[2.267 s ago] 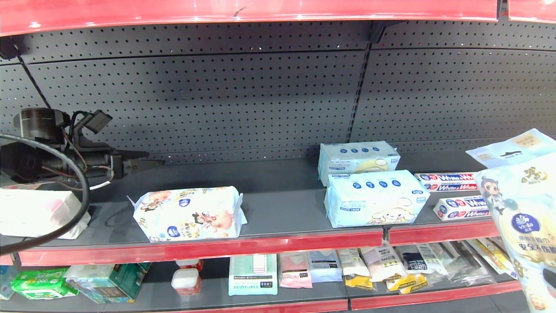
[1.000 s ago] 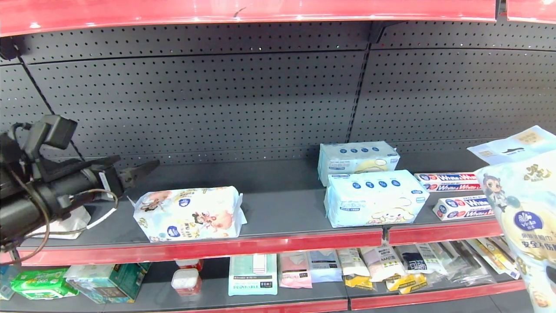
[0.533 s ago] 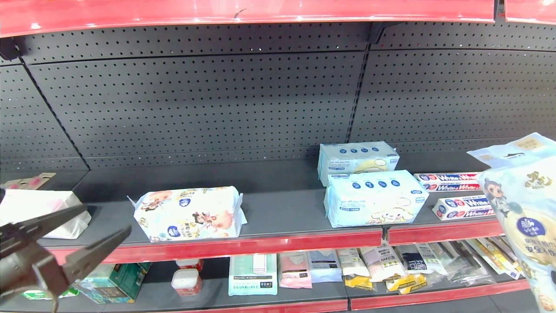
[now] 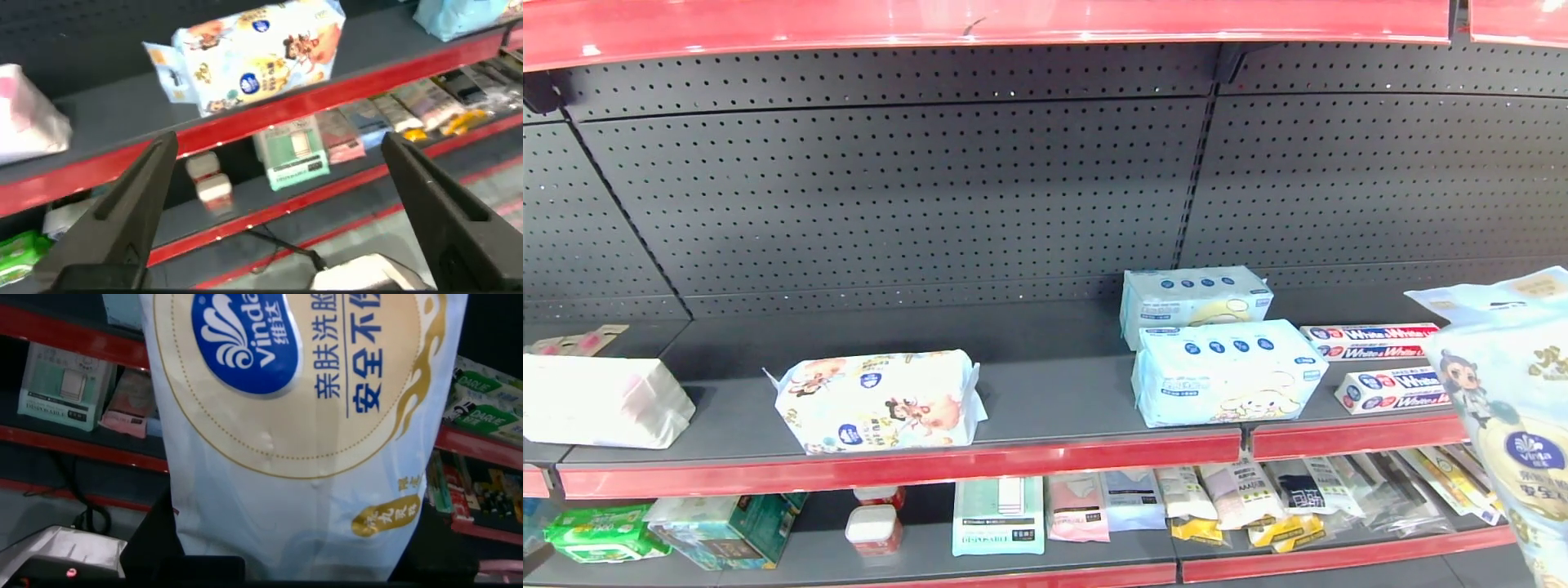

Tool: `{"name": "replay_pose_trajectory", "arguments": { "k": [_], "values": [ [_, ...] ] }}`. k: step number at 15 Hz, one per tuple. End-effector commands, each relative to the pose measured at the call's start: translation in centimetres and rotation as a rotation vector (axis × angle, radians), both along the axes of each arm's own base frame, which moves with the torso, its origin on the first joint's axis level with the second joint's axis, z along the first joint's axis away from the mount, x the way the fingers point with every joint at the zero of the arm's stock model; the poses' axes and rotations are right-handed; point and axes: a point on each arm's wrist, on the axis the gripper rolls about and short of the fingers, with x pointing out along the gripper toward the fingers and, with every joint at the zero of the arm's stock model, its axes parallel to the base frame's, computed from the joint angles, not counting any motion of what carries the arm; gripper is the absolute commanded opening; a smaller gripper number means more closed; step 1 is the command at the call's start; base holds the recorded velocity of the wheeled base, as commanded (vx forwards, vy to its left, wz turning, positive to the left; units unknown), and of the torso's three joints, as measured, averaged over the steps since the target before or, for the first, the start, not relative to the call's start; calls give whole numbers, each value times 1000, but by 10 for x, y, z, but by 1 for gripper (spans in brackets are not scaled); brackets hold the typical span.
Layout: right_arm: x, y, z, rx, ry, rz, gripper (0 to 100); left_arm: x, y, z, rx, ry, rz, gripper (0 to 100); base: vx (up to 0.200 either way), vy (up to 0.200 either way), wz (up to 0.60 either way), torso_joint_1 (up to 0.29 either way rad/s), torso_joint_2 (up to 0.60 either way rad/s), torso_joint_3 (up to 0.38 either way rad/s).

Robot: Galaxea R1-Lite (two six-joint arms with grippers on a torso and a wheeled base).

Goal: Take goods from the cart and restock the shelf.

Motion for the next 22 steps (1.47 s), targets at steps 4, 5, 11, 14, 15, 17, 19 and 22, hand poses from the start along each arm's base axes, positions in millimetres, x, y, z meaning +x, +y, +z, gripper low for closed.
{"name": "replay_pose_trajectory", "arguments": {
  "k": [4,5,11,14,15,17,19,22],
  "values": [
    [-1,0,2,7,-17,-2,0,-33,-1,-39,-2,-128,-30,100,0,0,0,0,0,0],
    [-1,0,1,7,-14,-2,0,-36,-1,-44,-18,-141,-126,100,0,0,0,0,0,0],
    [-1,0,1,6,-14,-6,0,-34,4,-54,-37,-127,103,100,0,0,0,0,0,0],
    [0,0,2,1,-13,-6,0,-34,3,-59,-45,-124,117,100,0,0,0,0,0,0],
    [0,0,3,1,-14,-6,0,-34,3,-59,-46,-123,117,100,0,0,600,2,-2,2],
    [0,0,3,1,-14,-8,0,-34,3,-59,-47,-123,118,100,0,0,600,2,-2,5],
    [0,0,3,0,-16,-7,0,-34,3,-59,-47,-123,123,100,0,0,600,2,0,0],
    [-1,0,3,-1,-19,-9,0,-34,3,-59,-47,-123,123,100,0,0,600,5,5,1]
  ]
}}
